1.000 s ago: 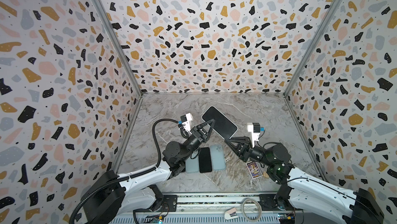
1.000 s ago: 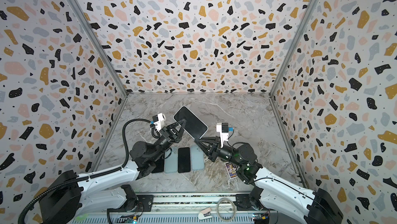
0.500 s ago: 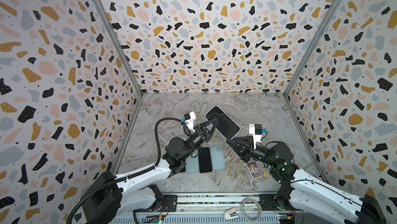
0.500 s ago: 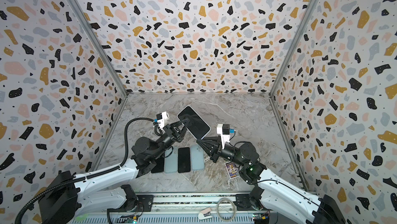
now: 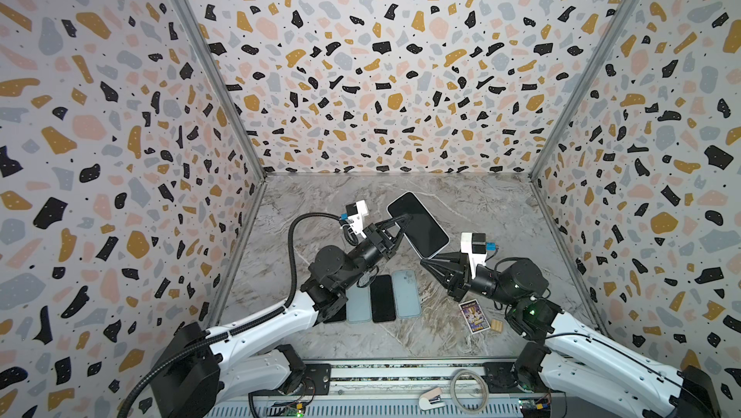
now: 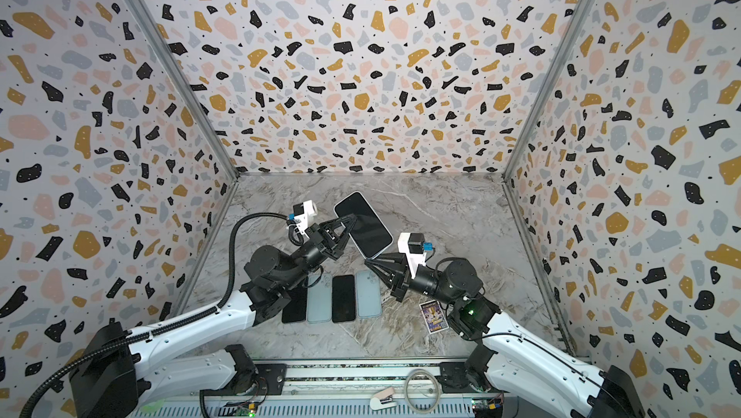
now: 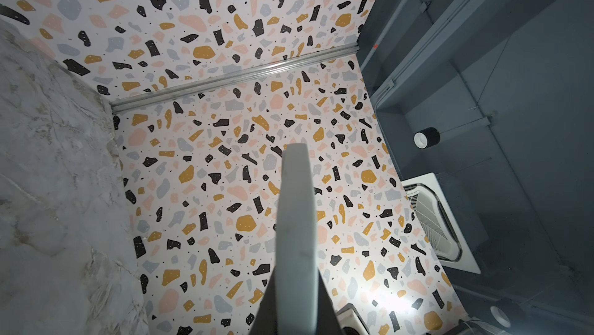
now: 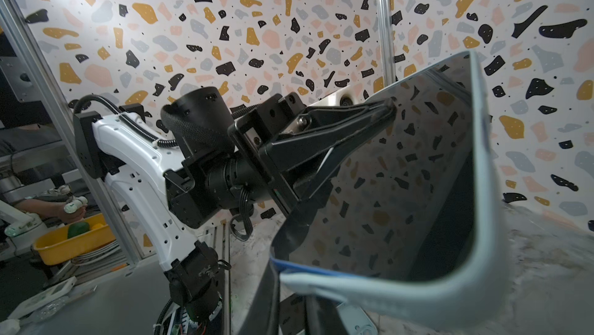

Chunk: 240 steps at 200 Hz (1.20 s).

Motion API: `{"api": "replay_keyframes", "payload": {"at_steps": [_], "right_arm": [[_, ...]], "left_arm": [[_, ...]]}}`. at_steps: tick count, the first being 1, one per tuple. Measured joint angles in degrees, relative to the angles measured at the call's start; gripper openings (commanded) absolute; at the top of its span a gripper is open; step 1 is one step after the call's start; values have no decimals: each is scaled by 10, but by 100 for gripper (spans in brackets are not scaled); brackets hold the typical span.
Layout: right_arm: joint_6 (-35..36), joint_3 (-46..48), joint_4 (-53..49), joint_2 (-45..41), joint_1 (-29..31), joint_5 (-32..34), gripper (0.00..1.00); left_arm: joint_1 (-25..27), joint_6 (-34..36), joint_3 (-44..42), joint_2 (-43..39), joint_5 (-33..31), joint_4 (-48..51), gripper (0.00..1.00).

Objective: Take the phone out of the phone case

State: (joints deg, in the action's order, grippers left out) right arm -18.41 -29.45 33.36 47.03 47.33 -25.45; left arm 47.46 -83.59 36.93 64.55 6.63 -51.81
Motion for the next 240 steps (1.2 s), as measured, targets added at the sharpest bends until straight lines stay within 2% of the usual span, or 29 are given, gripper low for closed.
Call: {"api": "replay_keyframes", "payload": {"at_steps": [38,78,105,110,119,128,150,174,212,240], "right_arm": [[37,-15,-45,3,-5,5,8],[42,-18,-56,-1,-13,2,9],[31,-7,-61,-20,-15,5,22],[27,-2,-61,-26,-15,6,27],[25,6,-64,-37,-15,11,44],[19,14,-74,-50,-16,22,52],[6,29,-122,-86,-23,38,58],[-18,37,-166,-130,-46,42,64],[-74,38,-218,-200,-74,39,68],[-131,38,-211,-224,-117,-4,69]], "left_arm": [[-4,10,20,0,7,45,0],[-5,21,28,0,19,56,0],[-5,29,28,1,31,61,0],[-5,32,28,1,37,65,0],[-4,39,28,1,44,77,0],[-3,45,28,0,52,91,0],[-3,67,28,-3,69,123,0],[-30,84,29,-6,100,150,0],[-72,106,30,-11,147,142,0],[-79,114,34,0,178,109,0]]}}
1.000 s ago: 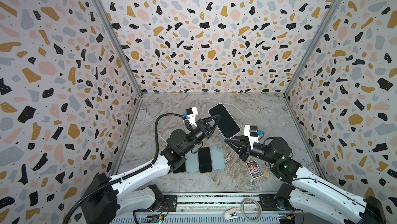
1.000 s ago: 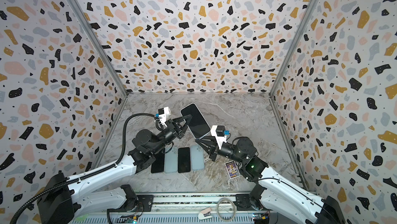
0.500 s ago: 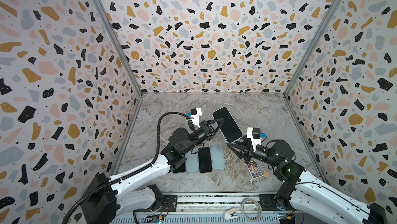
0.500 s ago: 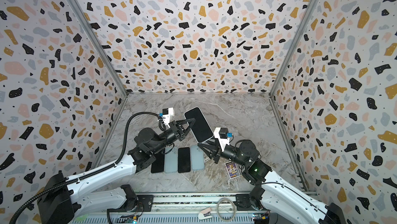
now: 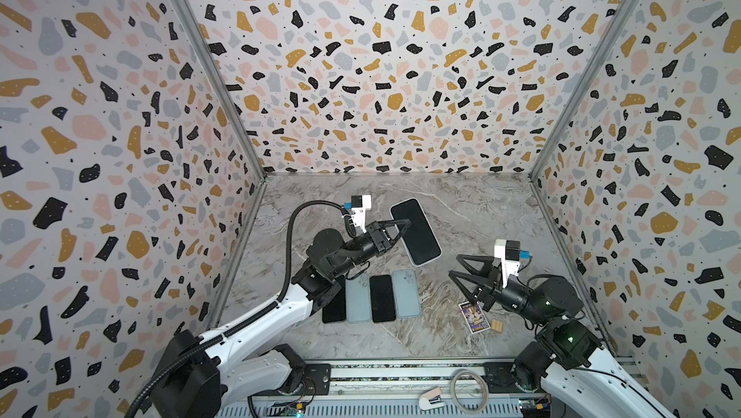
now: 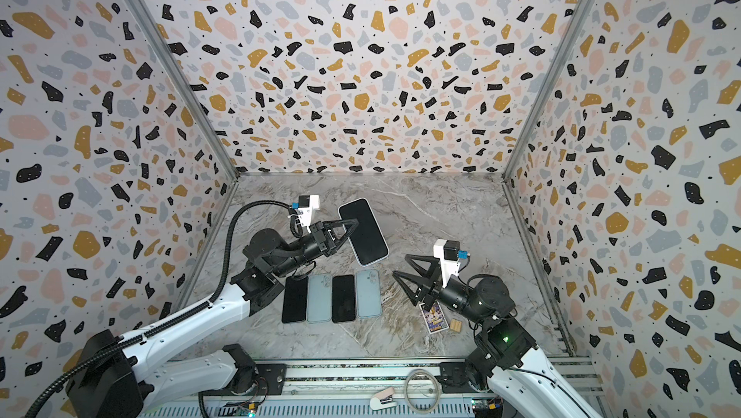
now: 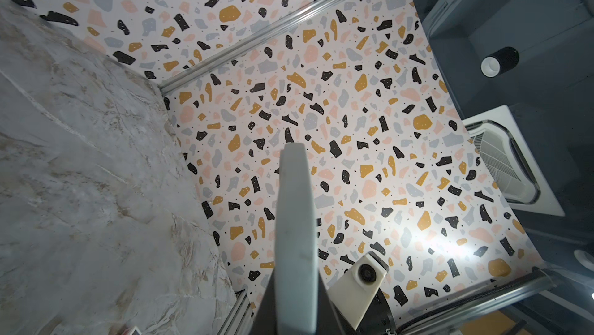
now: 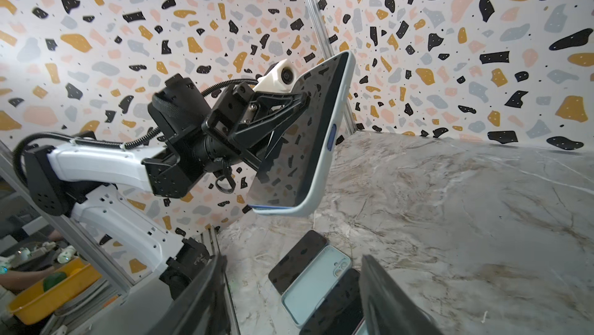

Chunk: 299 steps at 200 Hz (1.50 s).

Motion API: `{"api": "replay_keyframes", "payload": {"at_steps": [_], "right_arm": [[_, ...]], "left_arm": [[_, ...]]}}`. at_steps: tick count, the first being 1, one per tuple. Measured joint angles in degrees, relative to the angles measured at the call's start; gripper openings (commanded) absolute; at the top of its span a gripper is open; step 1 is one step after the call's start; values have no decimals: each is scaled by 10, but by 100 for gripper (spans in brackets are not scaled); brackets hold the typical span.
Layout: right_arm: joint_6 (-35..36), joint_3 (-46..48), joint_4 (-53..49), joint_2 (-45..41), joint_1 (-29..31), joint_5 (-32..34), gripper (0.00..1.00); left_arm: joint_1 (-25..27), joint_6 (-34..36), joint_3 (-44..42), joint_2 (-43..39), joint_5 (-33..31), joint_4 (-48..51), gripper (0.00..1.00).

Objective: Take the phone out of the phone case

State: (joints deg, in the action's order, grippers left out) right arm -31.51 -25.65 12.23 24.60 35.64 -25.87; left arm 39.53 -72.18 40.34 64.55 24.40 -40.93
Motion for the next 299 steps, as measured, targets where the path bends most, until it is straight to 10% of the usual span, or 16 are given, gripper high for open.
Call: {"api": "replay_keyframes", "payload": {"at_steps": [114,299], "right_arm": [[-248,62,305,89,-53,-148,57],[-299,68,440,162,-39,-162,35]], "left_arm": [[0,-21,0,44,63,-162,0],[5,-21,-7,50,66,-178,0]]}}
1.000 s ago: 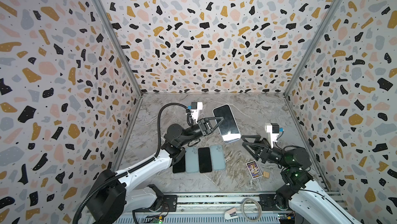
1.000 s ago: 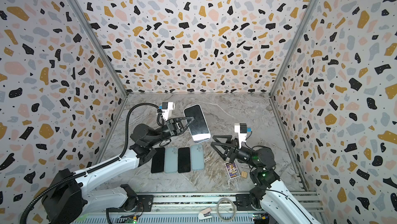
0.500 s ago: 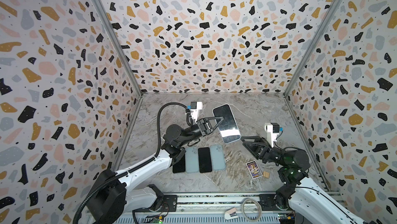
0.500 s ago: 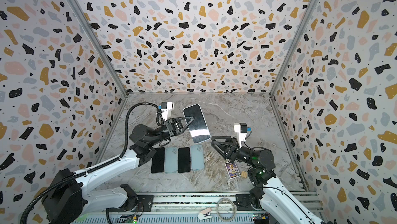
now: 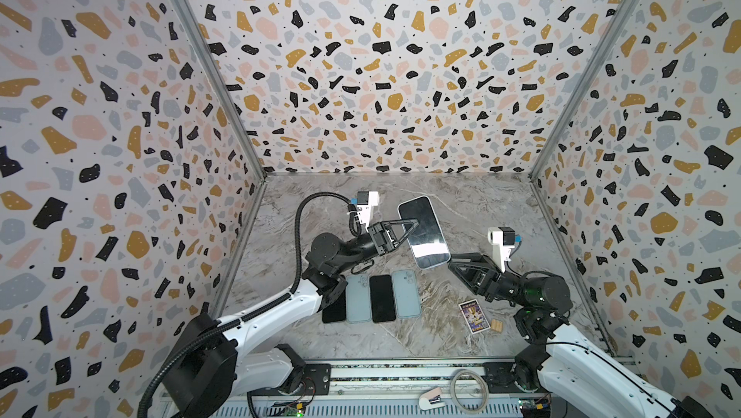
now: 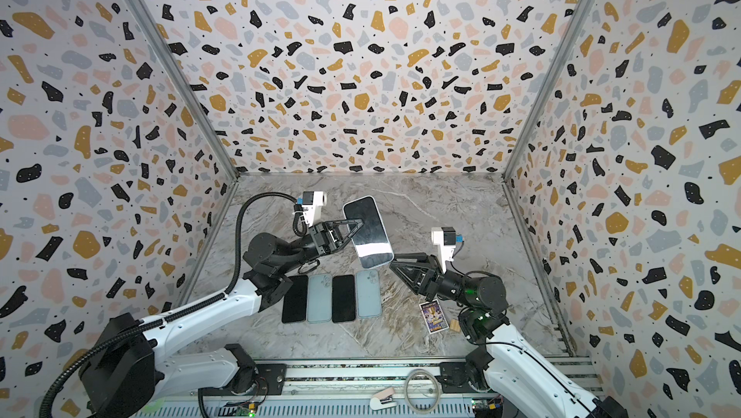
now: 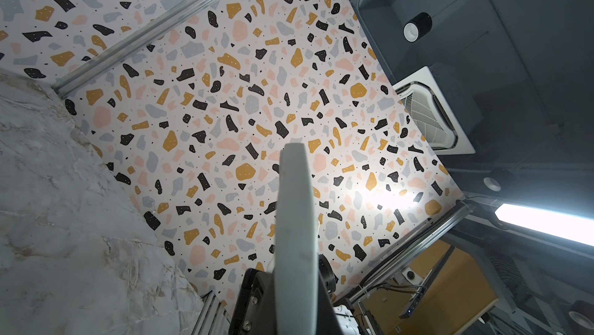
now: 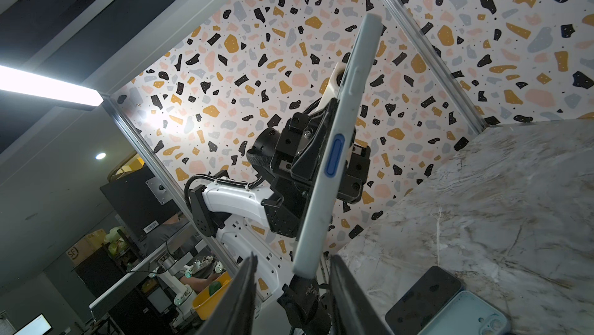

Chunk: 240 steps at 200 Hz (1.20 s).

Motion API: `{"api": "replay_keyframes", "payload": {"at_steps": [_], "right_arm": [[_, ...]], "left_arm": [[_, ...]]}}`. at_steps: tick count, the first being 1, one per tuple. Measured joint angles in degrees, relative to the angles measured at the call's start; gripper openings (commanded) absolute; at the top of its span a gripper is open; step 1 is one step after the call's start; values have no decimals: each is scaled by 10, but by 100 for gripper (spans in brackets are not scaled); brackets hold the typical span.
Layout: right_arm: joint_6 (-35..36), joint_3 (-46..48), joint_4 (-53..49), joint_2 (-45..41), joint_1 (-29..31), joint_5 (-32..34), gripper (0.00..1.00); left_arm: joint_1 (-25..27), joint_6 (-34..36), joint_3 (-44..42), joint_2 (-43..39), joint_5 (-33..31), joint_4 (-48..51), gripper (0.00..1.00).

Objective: Take the phone out of the phone case

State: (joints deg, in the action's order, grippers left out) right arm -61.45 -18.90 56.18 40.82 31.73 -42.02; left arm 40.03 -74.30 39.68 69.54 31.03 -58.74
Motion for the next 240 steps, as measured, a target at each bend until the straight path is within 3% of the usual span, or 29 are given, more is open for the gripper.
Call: {"api": "replay_keyframes", "payload": {"at_steps": [64,191,217,240], "right_arm": [[1,0,1,8,0,2,22],[12,1,49,8,-17,-12,12],[6,1,74,26,-24,-21,15],[-4,3,83,41,-26,-24,36]], "left_arm": [[5,0,0,2,0,-2,0],[13,-80,3,35,-2,-95,0],[22,-73,14,31,-2,-88,0],[32,-57,16,14,2,-66,0]]}}
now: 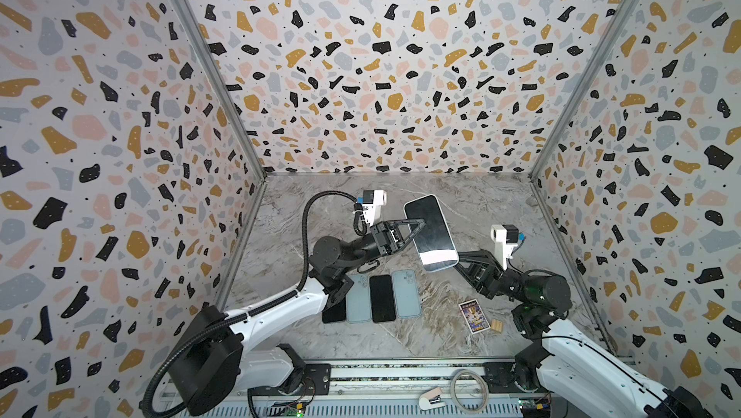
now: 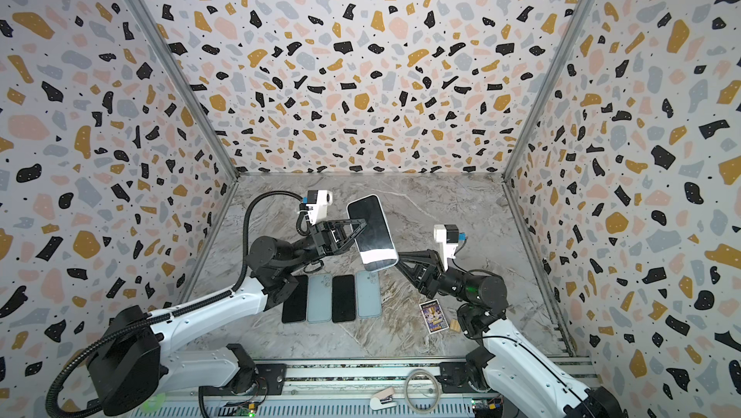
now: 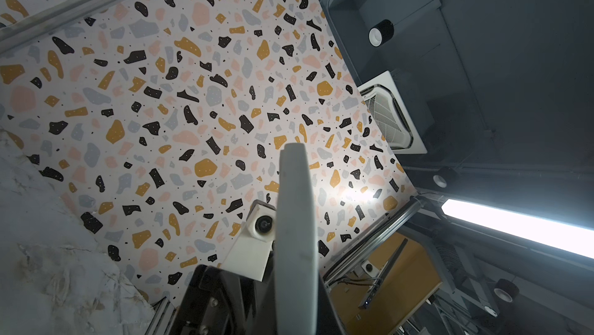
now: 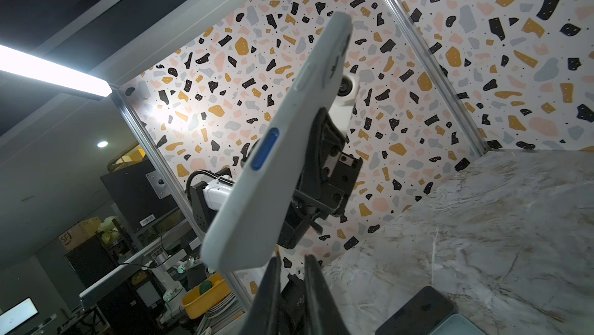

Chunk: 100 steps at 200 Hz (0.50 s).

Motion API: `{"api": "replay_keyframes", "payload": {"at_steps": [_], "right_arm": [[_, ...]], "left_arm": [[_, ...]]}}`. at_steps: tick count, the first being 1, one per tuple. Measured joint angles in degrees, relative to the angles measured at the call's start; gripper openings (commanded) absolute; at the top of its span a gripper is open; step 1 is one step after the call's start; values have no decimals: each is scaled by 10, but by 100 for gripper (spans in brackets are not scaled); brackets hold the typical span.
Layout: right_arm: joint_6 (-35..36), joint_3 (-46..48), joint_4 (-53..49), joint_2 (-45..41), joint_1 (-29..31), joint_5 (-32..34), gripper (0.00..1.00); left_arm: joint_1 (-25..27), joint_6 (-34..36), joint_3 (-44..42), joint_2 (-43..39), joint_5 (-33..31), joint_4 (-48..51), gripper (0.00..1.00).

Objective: Take the phone out of the phone case

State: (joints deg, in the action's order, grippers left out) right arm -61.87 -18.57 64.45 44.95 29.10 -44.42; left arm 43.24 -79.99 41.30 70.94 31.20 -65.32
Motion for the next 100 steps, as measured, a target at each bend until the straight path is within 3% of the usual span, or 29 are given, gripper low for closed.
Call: {"api": "replay_keyframes", "payload": {"at_steps": [13,32,69,100], "right_arm": [[-4,8,-1,-10,0,1,49],[-3,23,-7,-45,-1,3,56],[0,28,-33,-107,-2,3,61],[-4,28,-36,-97,-2,4,61]], "left_arm": [[2,10,0,-10,0,13,0],[2,29,0,-19,-3,36,0],[1,51,0,-22,-8,73,0],[1,57,0,-19,-8,79,0]]}}
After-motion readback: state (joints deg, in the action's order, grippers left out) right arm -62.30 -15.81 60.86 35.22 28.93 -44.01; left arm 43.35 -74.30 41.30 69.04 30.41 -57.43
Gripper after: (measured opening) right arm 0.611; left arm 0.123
